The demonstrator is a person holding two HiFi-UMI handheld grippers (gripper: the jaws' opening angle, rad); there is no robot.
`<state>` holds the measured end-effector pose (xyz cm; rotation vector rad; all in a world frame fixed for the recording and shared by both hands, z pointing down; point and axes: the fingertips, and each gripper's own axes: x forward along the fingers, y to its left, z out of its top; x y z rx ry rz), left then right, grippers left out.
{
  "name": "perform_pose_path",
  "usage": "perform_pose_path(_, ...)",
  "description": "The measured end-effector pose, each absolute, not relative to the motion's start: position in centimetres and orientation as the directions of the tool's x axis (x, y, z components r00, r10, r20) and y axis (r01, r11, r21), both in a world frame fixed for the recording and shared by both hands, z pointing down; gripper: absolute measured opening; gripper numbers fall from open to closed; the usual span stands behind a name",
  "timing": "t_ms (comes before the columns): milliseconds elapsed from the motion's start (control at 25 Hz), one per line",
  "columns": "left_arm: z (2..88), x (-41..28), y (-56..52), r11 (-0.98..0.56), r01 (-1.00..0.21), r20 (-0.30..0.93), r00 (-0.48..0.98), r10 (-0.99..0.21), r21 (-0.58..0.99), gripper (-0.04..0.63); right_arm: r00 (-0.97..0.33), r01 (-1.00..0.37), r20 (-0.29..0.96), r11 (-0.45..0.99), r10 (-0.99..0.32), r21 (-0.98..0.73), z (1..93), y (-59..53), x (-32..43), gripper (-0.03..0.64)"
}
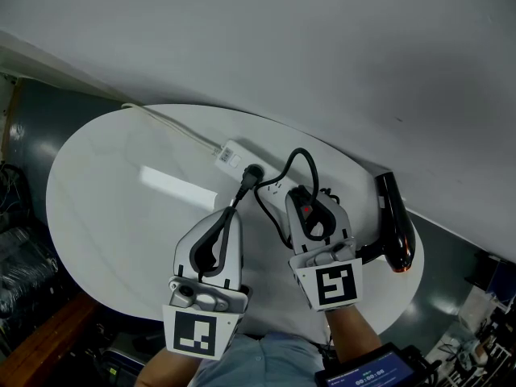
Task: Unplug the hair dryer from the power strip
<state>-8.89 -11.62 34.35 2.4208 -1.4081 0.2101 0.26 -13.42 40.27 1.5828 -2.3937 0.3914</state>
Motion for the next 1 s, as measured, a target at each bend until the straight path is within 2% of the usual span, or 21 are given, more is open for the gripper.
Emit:
perform_pose_path(160,34.35,-8.85,-11.63,-0.458,-0.865,0.289,0.501,-0.816,0.206,-0.002,-0.403,-0.912,0.423,0.395,-0.812,-0.11,41.56,-12.51,0.62,0.063)
perform_pose_path(1000,33.96,-8.63,-11.23,-0.462,-0.862,0.28,0.505,-0.817,0.206,-0.002,-0.43,-0.903,0.405,0.393,-0.807,-0.174,41.3,-12.28,0.58,0.064)
